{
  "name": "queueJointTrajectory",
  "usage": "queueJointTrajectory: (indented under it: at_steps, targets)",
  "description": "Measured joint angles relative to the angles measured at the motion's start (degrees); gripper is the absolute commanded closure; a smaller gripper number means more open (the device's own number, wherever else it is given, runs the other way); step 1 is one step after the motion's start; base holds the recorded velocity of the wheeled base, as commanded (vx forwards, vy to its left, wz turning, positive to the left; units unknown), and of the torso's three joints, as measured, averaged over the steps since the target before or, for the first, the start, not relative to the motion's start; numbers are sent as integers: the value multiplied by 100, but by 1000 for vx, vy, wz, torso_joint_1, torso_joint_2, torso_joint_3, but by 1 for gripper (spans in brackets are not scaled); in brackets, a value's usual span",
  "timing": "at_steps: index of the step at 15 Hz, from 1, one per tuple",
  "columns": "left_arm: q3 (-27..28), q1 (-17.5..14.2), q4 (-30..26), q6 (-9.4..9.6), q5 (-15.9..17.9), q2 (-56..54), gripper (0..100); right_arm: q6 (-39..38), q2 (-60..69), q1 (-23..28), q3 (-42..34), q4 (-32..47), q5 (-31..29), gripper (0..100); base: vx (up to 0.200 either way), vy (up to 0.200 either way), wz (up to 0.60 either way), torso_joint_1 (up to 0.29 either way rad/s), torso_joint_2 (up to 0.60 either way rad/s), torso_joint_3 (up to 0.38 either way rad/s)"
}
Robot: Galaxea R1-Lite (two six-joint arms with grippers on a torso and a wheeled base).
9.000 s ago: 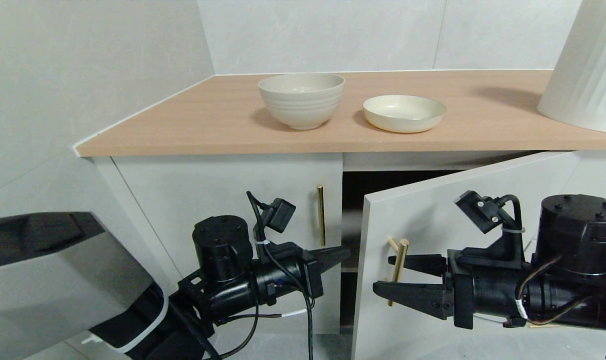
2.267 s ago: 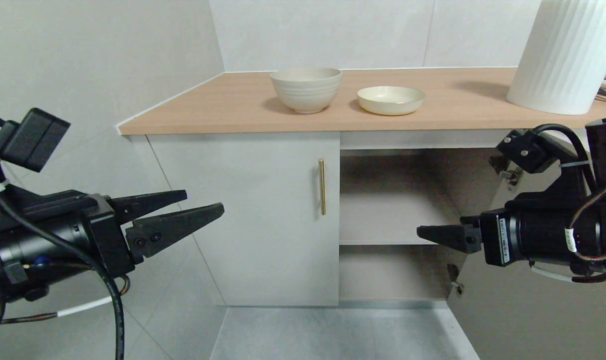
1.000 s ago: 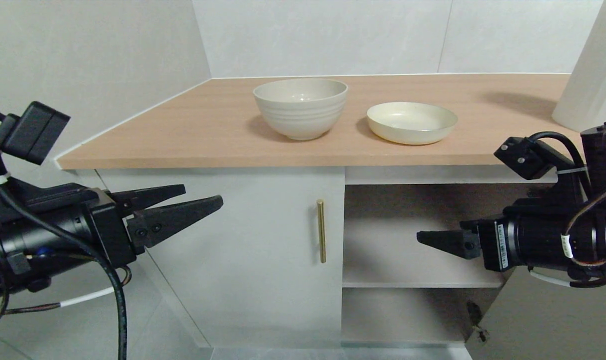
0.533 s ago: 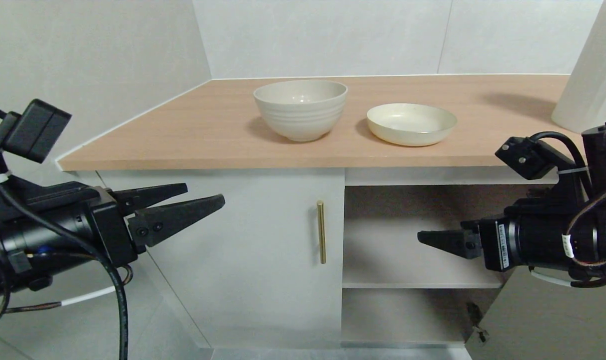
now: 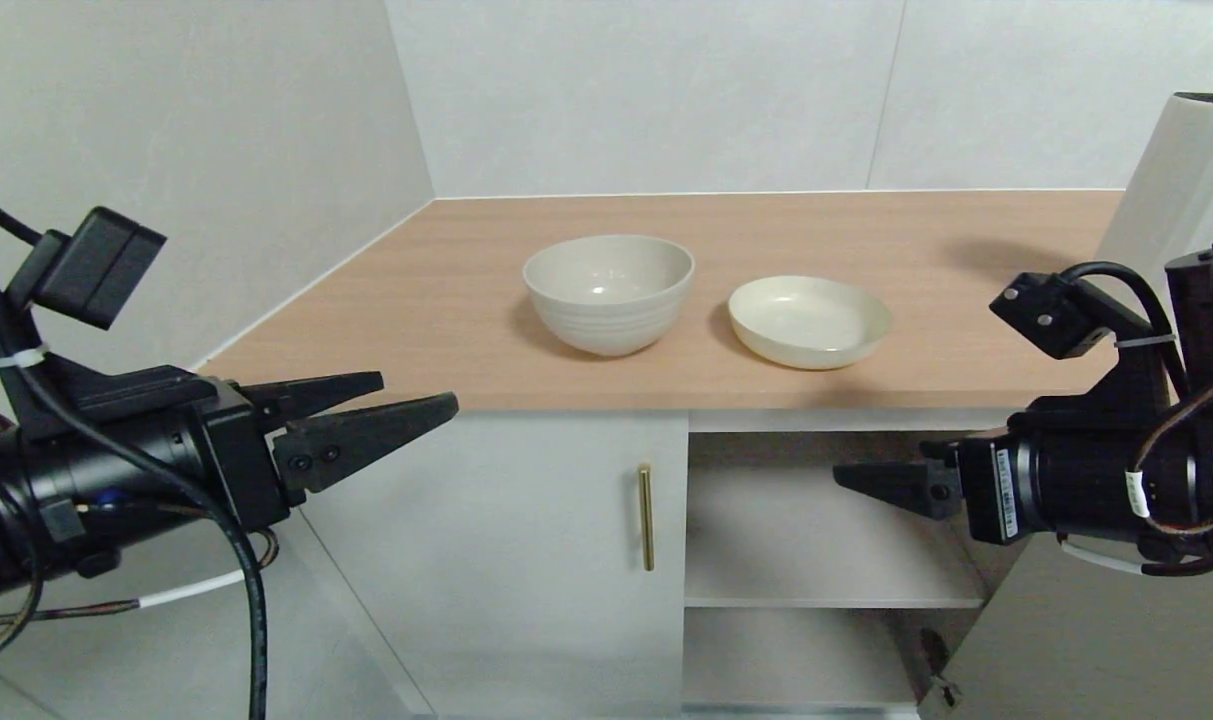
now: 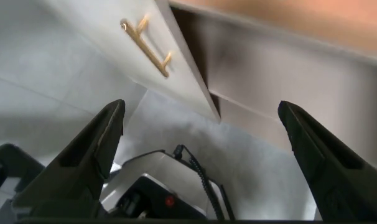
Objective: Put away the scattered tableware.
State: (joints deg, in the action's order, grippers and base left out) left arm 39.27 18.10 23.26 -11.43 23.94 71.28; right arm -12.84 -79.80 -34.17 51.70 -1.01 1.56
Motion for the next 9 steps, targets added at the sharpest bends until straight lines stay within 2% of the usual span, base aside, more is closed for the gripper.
queueJointTrajectory:
  at_steps: [3, 6, 9]
  targets:
    - [-11, 30, 0, -5, 26, 102, 0, 1, -2, 29, 11, -62, 0, 0, 0, 0, 0, 183, -479, -289]
    - [6, 61, -5, -27, 230, 262, 0, -7, -24, 57, 1, -119, 2, 0, 0, 0, 0, 198, -481, -286]
    - [124, 46, -39, -28, 219, 482, 0, -11, -52, 104, 4, -123, 5, 0, 0, 0, 0, 216, -491, -277]
